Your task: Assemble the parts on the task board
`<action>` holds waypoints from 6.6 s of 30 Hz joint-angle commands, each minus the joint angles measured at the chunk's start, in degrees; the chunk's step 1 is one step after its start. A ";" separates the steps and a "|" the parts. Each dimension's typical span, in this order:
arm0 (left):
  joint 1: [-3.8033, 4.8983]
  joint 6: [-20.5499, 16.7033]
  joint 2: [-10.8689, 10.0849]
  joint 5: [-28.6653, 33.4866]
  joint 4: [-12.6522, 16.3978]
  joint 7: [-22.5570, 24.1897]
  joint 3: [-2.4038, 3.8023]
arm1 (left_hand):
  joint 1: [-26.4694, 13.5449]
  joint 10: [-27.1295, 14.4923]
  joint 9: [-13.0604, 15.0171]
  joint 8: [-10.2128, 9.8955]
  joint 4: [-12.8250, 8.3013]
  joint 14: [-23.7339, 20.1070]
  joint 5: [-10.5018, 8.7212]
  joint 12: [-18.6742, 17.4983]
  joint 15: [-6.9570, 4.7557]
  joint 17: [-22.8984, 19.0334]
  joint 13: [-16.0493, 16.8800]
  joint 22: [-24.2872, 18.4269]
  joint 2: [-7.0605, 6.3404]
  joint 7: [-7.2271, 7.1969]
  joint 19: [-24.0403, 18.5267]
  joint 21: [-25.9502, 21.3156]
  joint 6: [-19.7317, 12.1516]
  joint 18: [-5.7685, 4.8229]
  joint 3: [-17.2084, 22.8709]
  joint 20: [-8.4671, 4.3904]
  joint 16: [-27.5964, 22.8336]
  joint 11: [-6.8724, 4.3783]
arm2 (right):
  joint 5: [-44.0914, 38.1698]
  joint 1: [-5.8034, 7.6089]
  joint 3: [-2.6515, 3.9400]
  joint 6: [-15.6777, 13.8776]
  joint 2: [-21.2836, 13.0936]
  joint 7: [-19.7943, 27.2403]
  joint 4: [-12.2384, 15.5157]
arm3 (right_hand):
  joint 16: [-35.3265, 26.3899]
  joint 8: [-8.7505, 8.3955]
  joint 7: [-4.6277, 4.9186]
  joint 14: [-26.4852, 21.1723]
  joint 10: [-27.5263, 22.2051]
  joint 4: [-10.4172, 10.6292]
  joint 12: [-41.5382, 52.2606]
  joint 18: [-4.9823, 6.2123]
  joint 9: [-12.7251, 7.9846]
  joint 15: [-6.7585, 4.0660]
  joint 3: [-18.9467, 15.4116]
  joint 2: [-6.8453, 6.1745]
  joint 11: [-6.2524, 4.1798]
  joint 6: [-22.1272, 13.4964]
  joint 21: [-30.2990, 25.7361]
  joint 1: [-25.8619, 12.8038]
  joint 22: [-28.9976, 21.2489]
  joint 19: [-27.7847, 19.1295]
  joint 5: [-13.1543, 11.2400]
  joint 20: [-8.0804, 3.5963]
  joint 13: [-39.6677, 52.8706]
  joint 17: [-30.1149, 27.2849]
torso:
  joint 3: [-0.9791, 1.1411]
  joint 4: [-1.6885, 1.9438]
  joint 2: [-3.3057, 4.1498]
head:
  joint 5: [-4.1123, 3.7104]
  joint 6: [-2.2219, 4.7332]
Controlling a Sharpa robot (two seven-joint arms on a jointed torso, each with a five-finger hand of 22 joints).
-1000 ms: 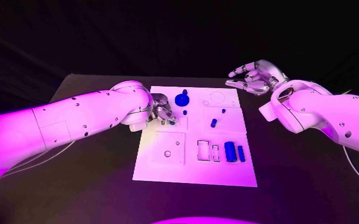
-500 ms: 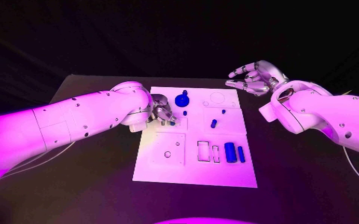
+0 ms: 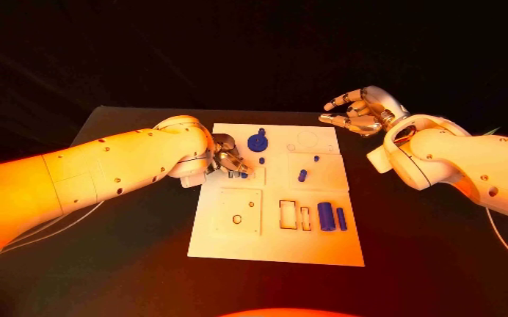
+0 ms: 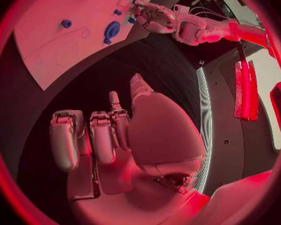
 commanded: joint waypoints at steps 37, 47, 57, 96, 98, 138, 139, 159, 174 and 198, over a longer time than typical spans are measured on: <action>2.63 1.31 -0.76 -0.42 -6.96 1.16 4.95 | 5.78 -5.98 -5.51 -10.11 2.83 5.32 0.07 -4.65 3.01 13.17 -6.92 1.13 1.00 4.54 -2.49 -1.66 -6.65 0.32 -7.29 2.42 -1.12 3.72 | -0.18 -0.16 0.00 -0.13 0.24 0.59 -1.09 | -0.38 0.40 0.00 5.12 0.21 0.08 -0.12 0.38 0.09 -0.50 -0.54 0.10 -0.25 -0.44 -0.10 -1.22 11.71 3.66 -0.30 -0.32 8.75 11.10 | 0.00 0.12 0.03 | 0.53 1.33; 2.72 3.36 0.98 -1.65 -10.37 1.08 4.86 | 5.78 -5.97 -5.62 -10.12 2.95 5.34 0.06 -4.58 3.08 13.23 -6.85 1.19 1.23 4.53 -2.46 -1.64 -6.24 0.31 -7.48 2.54 -1.08 3.76 | -0.18 -0.16 -0.01 -0.12 0.27 0.57 -1.06 | -0.37 0.45 0.00 5.13 0.22 0.04 -0.12 0.38 0.10 -0.50 -0.58 0.17 -0.26 -0.47 -0.13 -1.31 11.70 3.65 -0.30 -0.32 8.75 11.14 | -0.05 0.05 0.09 | 0.64 1.39; 2.69 4.43 3.30 -1.91 -13.55 1.15 4.05 | 5.81 -6.07 -5.66 -10.06 2.96 5.33 0.06 -4.62 3.09 13.21 -6.95 1.16 1.34 4.48 -2.49 -1.66 -5.92 0.32 -7.62 2.60 -1.09 3.75 | -0.19 -0.16 -0.01 -0.05 0.34 0.57 -1.06 | -0.39 0.49 -0.01 5.12 0.23 0.00 -0.10 0.39 0.10 -0.51 -0.60 0.24 -0.26 -0.48 -0.17 -1.34 11.66 3.62 -0.30 -0.32 8.76 11.09 | -0.03 -0.05 0.17 | 0.63 1.63; 2.60 6.86 5.51 -1.25 -16.03 0.66 2.84 | 8.73 -5.98 -5.03 -8.11 2.41 5.35 0.07 -4.09 2.52 13.30 -6.58 1.19 3.61 3.48 -2.57 -1.71 -3.49 0.37 -7.40 2.49 -1.02 2.95 | -0.17 -0.16 -0.01 0.41 0.53 0.90 -1.22 | -0.39 0.65 -0.03 5.13 0.33 -0.02 0.02 0.38 0.14 -0.52 -0.72 0.41 -0.28 -0.48 -0.12 -1.52 11.71 3.66 -0.30 -0.33 8.85 11.10 | 0.05 -0.01 0.02 | 0.81 1.18; 2.60 6.91 5.60 -1.31 -16.13 0.64 2.82 | 8.87 -5.92 -4.98 -8.02 2.40 5.34 0.07 -4.01 2.49 13.28 -6.47 1.20 3.64 3.45 -2.57 -1.71 -3.46 0.37 -7.38 2.47 -1.03 2.92 | -0.17 -0.16 -0.01 0.44 0.50 0.90 -1.20 | -0.39 0.65 -0.03 5.13 0.33 -0.02 0.02 0.38 0.14 -0.52 -0.72 0.41 -0.28 -0.48 -0.12 -1.52 11.71 3.66 -0.30 -0.33 8.85 11.10 | 0.08 0.03 0.02 | 1.00 1.20; 2.54 5.17 5.31 2.63 -16.49 0.79 2.36 | 15.30 -5.11 -2.22 -3.92 -7.17 5.48 0.05 -4.38 1.78 13.61 -7.03 1.71 4.87 2.84 -2.43 -1.65 -5.60 0.30 11.51 1.76 -0.80 2.17 | -0.03 -0.20 -0.01 0.47 0.50 0.97 -1.33 | -0.45 0.86 -0.07 5.09 0.40 -0.01 0.09 0.40 0.18 -0.55 -0.74 0.89 -0.32 -0.45 -0.20 -1.75 11.66 3.63 -0.30 -0.35 8.90 10.95 | 0.06 0.03 -0.09 | 0.88 0.75; 2.54 5.03 5.10 3.15 -16.25 0.80 2.39 | 15.04 -5.00 -2.12 -3.74 -7.52 5.49 0.07 -4.34 1.76 13.63 -6.97 1.76 4.77 2.80 -2.40 -1.63 -5.58 0.29 12.07 1.75 -0.78 2.13 | -0.02 -0.21 -0.01 0.48 0.49 0.97 -1.34 | -0.45 0.86 -0.07 5.09 0.40 -0.01 0.09 0.40 0.18 -0.55 -0.74 0.89 -0.32 -0.45 -0.20 -1.75 11.66 3.63 -0.30 -0.35 8.90 10.95 | 0.06 0.03 -0.10 | 0.89 0.72; 2.30 -4.05 -4.73 9.36 -0.50 5.30 2.78 | 8.59 -3.34 -1.30 -1.26 -13.99 5.72 1.84 -5.51 1.01 14.09 -8.46 4.16 2.15 2.21 -0.39 -0.32 -3.78 -0.24 22.42 1.12 -0.48 1.39 | 0.08 -0.26 -0.07 0.50 0.17 0.95 -1.48 | -0.44 0.90 -0.07 5.10 0.38 0.02 0.07 0.42 0.19 -0.55 -0.77 0.98 -0.32 -0.46 -0.28 -1.86 11.60 3.58 -0.30 -0.36 8.88 10.97 | -0.01 0.13 -0.06 | 1.03 0.80; -0.24 -9.59 -8.85 3.44 7.16 8.99 1.70 | 7.54 -2.29 -1.40 -1.03 -14.63 5.77 3.47 -4.96 0.79 14.18 -7.70 4.68 1.65 1.95 0.04 -0.04 -3.13 -0.36 23.18 0.91 -0.42 1.14 | 0.09 -0.38 -0.12 0.64 0.05 0.89 -1.50 | -0.47 0.98 -0.08 5.08 0.44 -0.08 0.14 0.41 0.20 -0.57 -0.86 1.00 -0.33 -0.49 -0.26 -1.90 11.63 3.60 -0.30 -0.37 8.94 10.88 | -0.03 0.11 -0.06 | 1.84 0.38; -2.40 -7.16 -8.06 -6.03 5.85 10.37 1.28 | 7.49 -2.00 -1.46 -1.00 -14.96 5.98 3.58 -4.79 0.74 14.82 -7.46 5.00 1.31 1.87 0.29 0.13 -2.98 -0.44 23.25 0.84 0.00 1.05 | 0.10 -0.58 -0.13 0.99 -0.23 0.75 -1.54 | -0.49 1.03 -0.09 5.06 0.21 -0.11 -0.16 0.41 0.21 -0.57 -0.89 1.05 -0.34 -0.51 -0.27 -1.90 11.62 3.60 -0.30 -0.38 8.68 10.82 | 0.03 -0.02 -0.01 | 1.67 -0.28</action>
